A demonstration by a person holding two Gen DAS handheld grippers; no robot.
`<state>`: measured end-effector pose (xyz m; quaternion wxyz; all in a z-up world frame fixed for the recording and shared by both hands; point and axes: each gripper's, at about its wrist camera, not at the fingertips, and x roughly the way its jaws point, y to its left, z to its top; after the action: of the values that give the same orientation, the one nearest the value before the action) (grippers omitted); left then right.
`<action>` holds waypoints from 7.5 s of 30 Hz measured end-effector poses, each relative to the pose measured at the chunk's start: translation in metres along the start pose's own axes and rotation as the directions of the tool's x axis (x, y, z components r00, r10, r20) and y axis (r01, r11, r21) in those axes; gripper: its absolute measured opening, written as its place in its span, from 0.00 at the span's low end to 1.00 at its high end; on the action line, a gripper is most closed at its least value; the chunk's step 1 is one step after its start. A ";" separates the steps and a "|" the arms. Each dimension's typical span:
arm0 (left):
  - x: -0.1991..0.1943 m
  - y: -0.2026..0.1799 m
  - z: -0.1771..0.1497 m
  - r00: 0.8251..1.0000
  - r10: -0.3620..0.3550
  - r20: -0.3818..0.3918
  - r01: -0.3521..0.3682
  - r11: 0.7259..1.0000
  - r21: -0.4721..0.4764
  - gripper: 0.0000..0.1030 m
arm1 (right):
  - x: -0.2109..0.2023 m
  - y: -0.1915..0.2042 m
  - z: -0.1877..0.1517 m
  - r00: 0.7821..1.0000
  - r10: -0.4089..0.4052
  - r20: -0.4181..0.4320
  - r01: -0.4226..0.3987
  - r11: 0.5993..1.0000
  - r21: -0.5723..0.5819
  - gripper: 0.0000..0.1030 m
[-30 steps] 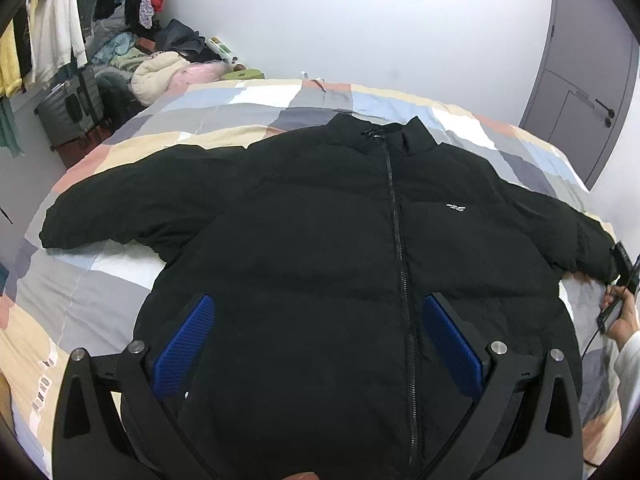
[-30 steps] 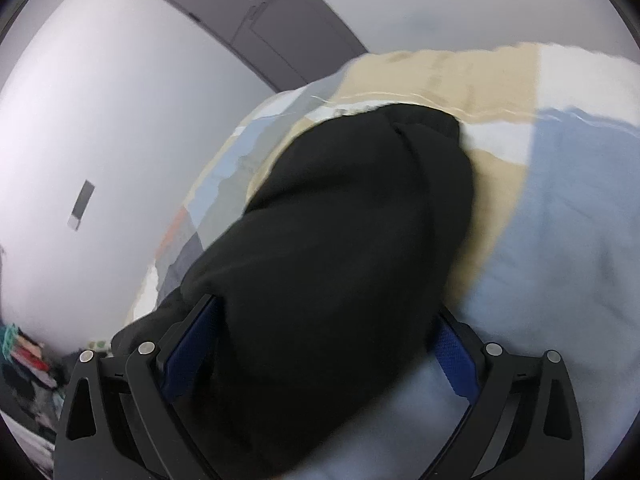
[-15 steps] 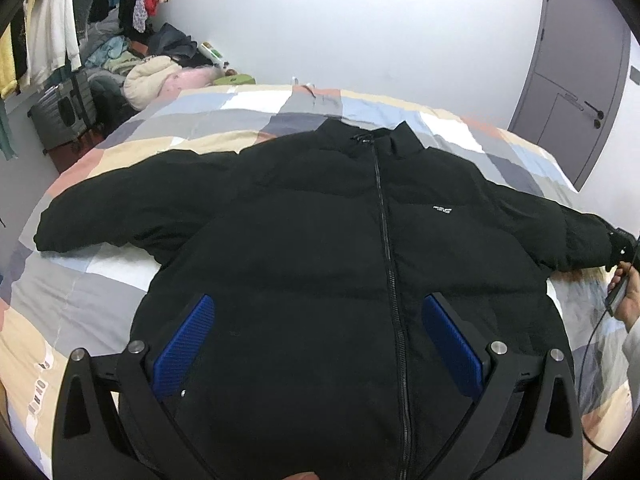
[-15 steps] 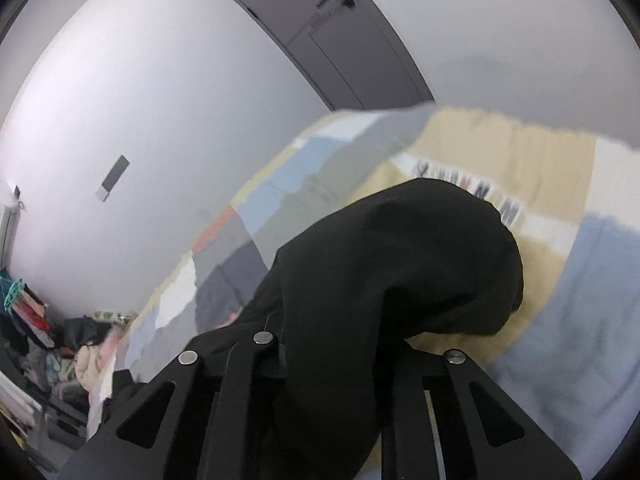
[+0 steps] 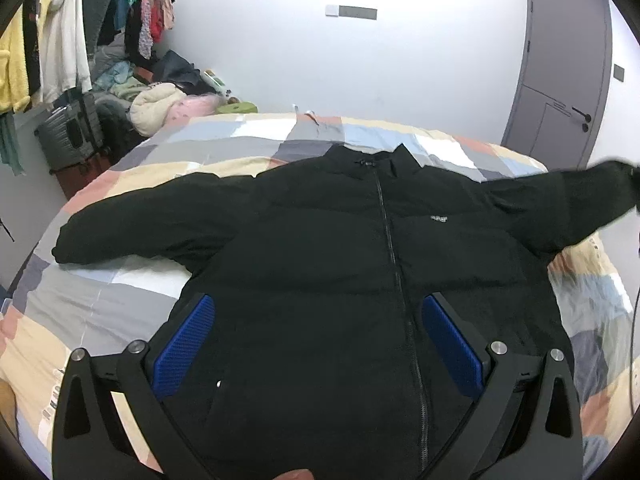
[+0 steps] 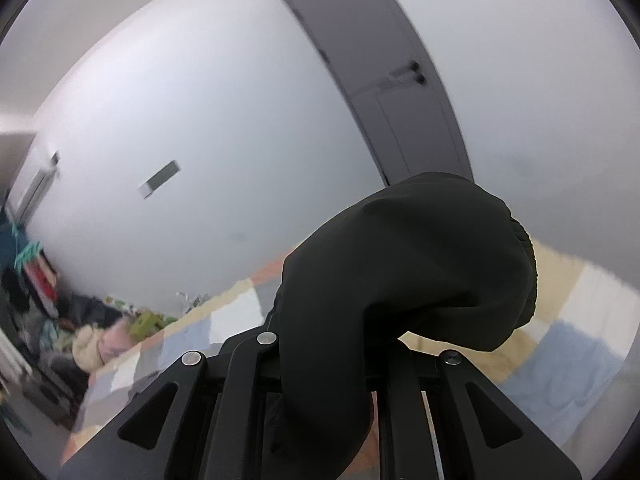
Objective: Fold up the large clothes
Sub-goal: 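Lift the sleeve and fold it across the jacket body with the right tool, then open the right tool and release the folded sleeve on the jacket, then grasp the other sleeve cuff of the jacket with the left tool, then lift the sleeve and fold it over the jacket body with the left tool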
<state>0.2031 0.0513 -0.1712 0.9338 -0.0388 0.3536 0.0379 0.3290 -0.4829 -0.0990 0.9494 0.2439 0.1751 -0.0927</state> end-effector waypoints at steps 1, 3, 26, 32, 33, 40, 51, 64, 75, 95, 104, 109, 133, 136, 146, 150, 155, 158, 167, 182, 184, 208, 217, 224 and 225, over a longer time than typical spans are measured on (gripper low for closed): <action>0.002 0.003 -0.002 1.000 -0.005 -0.005 0.005 1.000 0.004 1.00 | -0.005 0.015 0.004 1.000 0.005 0.006 -0.004 0.999 -0.032 0.10; 0.003 0.007 -0.005 1.000 0.000 -0.003 0.000 1.000 0.008 1.00 | -0.012 0.048 0.009 1.000 0.007 0.021 -0.005 0.994 -0.106 0.10; 0.002 0.061 -0.020 0.999 -0.028 0.020 0.028 0.999 -0.029 1.00 | -0.023 0.380 -0.157 0.939 0.310 -0.149 -0.336 0.731 -0.595 0.13; 0.013 0.075 -0.019 1.000 -0.010 0.012 0.011 0.999 -0.042 1.00 | 0.005 0.433 -0.240 0.904 0.329 -0.272 -0.426 0.658 -0.620 0.13; 0.015 0.078 -0.019 1.000 -0.006 0.007 0.006 0.999 -0.046 1.00 | 0.009 0.439 -0.254 0.898 0.332 -0.290 -0.441 0.650 -0.619 0.13; 0.040 0.095 -0.020 0.999 -0.016 -0.034 0.013 0.996 -0.084 1.00 | 0.031 0.451 -0.344 0.860 0.301 -0.412 -0.509 0.562 -0.652 0.15; 0.061 0.097 -0.023 0.997 -0.037 -0.069 0.031 0.996 -0.086 1.00 | 0.065 0.438 -0.427 0.822 0.202 -0.533 -0.550 0.525 -0.649 0.15; 0.021 0.092 -0.005 0.999 -0.037 -0.010 0.036 0.996 -0.087 1.00 | 0.025 0.437 -0.398 0.778 0.199 -0.596 -0.598 0.526 -0.605 0.54; -0.034 0.070 0.010 0.998 -0.054 0.016 0.055 0.997 -0.058 1.00 | -0.045 0.404 -0.320 0.795 0.328 -0.510 -0.588 0.621 -0.518 0.77; -0.154 0.018 0.002 0.989 -0.100 0.110 0.099 0.995 0.013 1.00 | -0.215 0.312 -0.213 0.871 0.382 -0.310 -0.489 0.738 -0.465 0.79; -0.181 0.011 -0.009 0.984 -0.110 0.143 0.106 0.994 0.036 1.00 | -0.263 0.282 -0.221 0.891 0.375 -0.256 -0.453 0.756 -0.472 0.81; -0.191 0.012 -0.011 0.981 -0.122 0.153 0.116 0.992 0.044 1.00 | -0.281 0.261 -0.232 0.902 0.353 -0.249 -0.430 0.786 -0.444 0.83; -0.158 0.149 -0.015 0.984 -0.113 0.136 0.130 0.984 -0.121 1.00 | -0.308 0.237 -0.278 0.935 0.271 -0.228 -0.345 0.839 -0.421 1.00; -0.140 0.187 0.002 0.986 -0.071 0.150 0.095 0.983 -0.158 1.00 | -0.297 0.240 -0.286 0.939 0.240 -0.247 -0.328 0.845 -0.423 1.00; -0.013 0.364 0.025 0.966 -0.203 0.162 0.257 0.838 -0.481 1.00 | -0.265 0.253 -0.310 0.936 0.207 -0.285 -0.312 0.864 -0.396 1.00; 0.046 0.414 0.013 0.970 -0.195 0.146 0.243 0.752 -0.613 1.00 | -0.241 0.260 -0.320 0.938 0.169 -0.302 -0.285 0.871 -0.400 1.00; 0.122 0.454 -0.014 0.976 -0.194 0.098 0.203 0.652 -0.730 0.99 | -0.206 0.266 -0.330 0.935 0.120 -0.332 -0.253 0.884 -0.393 1.00; 0.157 0.473 -0.027 0.976 -0.200 0.087 0.190 0.586 -0.788 0.99 | -0.186 0.269 -0.337 0.932 0.094 -0.349 -0.236 0.890 -0.391 1.00; 0.197 0.511 -0.024 0.989 -0.072 0.126 0.144 0.580 -0.802 0.78 | -0.139 0.282 -0.356 0.917 0.054 -0.396 -0.223 0.891 -0.395 1.00; 0.119 0.502 -0.007 0.976 0.069 0.206 0.114 0.647 -0.754 0.06 | -0.162 0.293 -0.337 0.896 0.101 -0.432 -0.302 0.852 -0.428 1.00; 0.099 0.498 0.001 0.973 0.083 0.215 0.103 0.677 -0.728 0.06 | -0.176 0.294 -0.327 0.903 0.119 -0.413 -0.314 0.839 -0.445 1.00; -0.006 0.364 0.111 0.953 0.047 0.299 0.095 0.891 -0.443 0.05 | -0.276 0.257 -0.265 0.938 0.218 -0.270 -0.321 0.839 -0.440 1.00; -0.026 0.269 0.140 0.949 -0.001 0.316 0.097 0.953 -0.287 0.05 | -0.288 0.235 -0.250 0.941 0.230 -0.250 -0.320 0.845 -0.428 1.00; -0.022 0.186 0.154 0.952 -0.081 0.296 0.137 0.975 -0.173 0.05 | -0.287 0.218 -0.245 0.942 0.217 -0.255 -0.312 0.843 -0.437 1.00; -0.021 0.174 0.155 0.953 -0.088 0.290 0.137 0.979 -0.152 0.05 | -0.286 0.214 -0.246 0.941 0.215 -0.262 -0.314 0.846 -0.431 1.00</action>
<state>0.2724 0.2385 -0.0492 0.9686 -0.1326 0.2096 0.0197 0.0509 -0.1508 -0.1005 0.9604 0.0382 0.2529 0.1101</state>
